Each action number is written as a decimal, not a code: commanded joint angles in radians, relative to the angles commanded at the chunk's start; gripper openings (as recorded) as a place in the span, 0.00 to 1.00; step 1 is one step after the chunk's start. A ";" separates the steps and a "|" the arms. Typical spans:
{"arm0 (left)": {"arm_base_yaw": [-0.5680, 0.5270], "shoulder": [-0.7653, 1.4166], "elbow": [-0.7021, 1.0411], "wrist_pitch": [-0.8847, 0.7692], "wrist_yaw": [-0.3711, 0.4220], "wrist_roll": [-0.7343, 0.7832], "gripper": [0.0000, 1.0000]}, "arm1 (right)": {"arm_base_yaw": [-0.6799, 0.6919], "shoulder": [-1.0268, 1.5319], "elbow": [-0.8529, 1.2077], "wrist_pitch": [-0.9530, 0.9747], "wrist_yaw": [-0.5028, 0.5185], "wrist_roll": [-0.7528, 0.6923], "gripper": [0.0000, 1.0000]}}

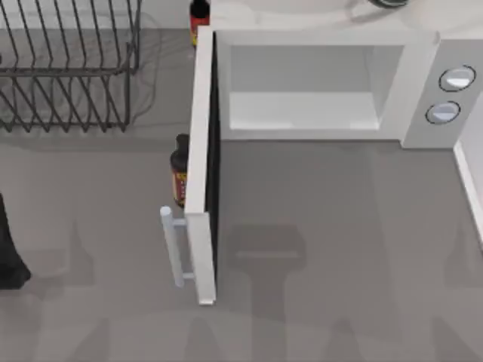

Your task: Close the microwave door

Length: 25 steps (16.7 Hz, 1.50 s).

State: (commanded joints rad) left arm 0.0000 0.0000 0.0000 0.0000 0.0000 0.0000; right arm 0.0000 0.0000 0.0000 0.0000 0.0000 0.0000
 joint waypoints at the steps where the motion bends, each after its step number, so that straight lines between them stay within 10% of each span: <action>1: 0.000 0.000 0.000 0.000 0.000 0.000 1.00 | 0.000 0.000 0.000 0.000 0.000 0.000 1.00; 14: 0.000 0.000 0.000 0.000 0.000 0.000 0.02 | 0.000 0.000 0.000 0.000 0.000 0.000 1.00; 25: -0.017 -0.011 -0.004 -0.007 -0.017 0.000 0.00 | 0.000 0.000 0.000 0.000 0.000 0.000 1.00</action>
State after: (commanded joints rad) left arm -0.0172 -0.0107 -0.0038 -0.0070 -0.0172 -0.0002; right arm 0.0000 0.0000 0.0000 0.0000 0.0000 0.0000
